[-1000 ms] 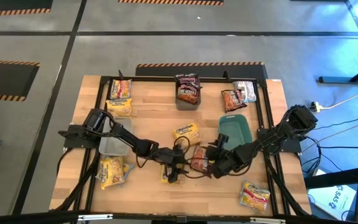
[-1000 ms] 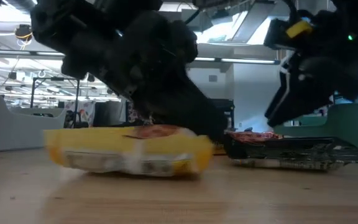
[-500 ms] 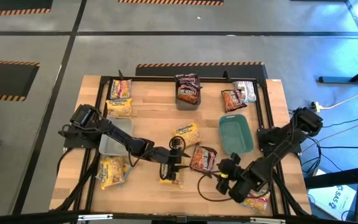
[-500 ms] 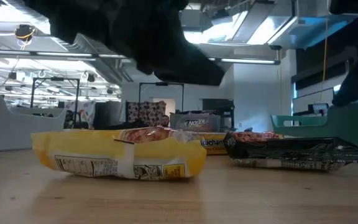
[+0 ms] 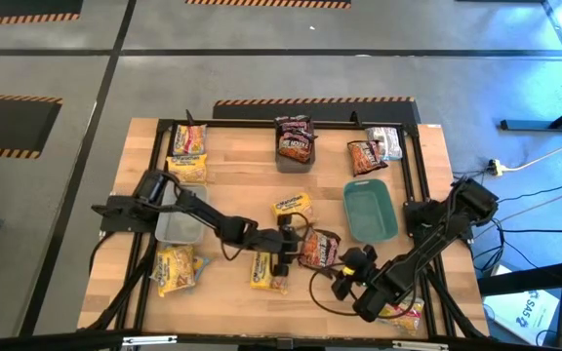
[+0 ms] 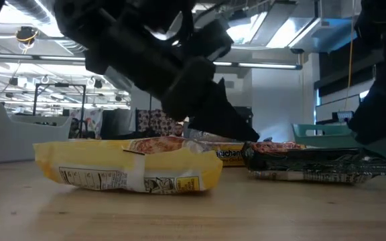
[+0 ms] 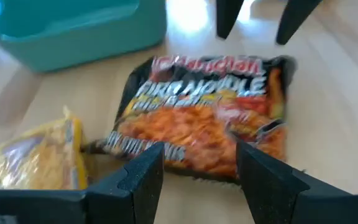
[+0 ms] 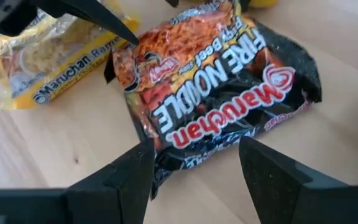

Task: Sort Maruchan noodles
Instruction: Put the black noodle pack into the black bin

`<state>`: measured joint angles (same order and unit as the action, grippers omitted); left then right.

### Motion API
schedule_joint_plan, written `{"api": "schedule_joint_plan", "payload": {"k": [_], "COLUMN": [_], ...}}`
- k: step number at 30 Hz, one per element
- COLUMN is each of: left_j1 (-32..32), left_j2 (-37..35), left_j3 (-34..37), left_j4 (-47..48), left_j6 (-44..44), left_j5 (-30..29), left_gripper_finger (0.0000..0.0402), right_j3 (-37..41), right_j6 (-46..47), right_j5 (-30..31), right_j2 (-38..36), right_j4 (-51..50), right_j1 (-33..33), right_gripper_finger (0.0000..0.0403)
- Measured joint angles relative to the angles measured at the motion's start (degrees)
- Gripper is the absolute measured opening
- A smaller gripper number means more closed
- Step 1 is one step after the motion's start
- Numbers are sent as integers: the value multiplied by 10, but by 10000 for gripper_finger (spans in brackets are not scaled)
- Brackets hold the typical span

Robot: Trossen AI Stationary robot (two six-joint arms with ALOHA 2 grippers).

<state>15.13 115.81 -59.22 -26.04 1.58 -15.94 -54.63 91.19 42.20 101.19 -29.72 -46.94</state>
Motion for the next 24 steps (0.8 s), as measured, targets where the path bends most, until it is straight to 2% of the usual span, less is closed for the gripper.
{"api": "schedule_joint_plan", "payload": {"k": [9, 13, 20, 24], "left_j1": [-7, -7, -7, -7], "left_j2": [9, 15, 16, 16], "left_j3": [-2, -2, -1, -1], "left_j4": [26, 29, 28, 28], "left_j6": [22, 28, 28, 28], "left_j5": [6, 8, 7, 6], "left_gripper_finger": [192, 192, 192, 192], "right_j3": [6, 24, 27, 28], "right_j6": [10, 11, 35, 50], "right_j5": [23, 8, 24, 64], "right_j2": [0, 0, 0, 0], "right_j4": [-3, -4, 7, 48], "right_j1": [-8, -12, -19, -17], "right_gripper_finger": [220, 220, 220, 221]}}
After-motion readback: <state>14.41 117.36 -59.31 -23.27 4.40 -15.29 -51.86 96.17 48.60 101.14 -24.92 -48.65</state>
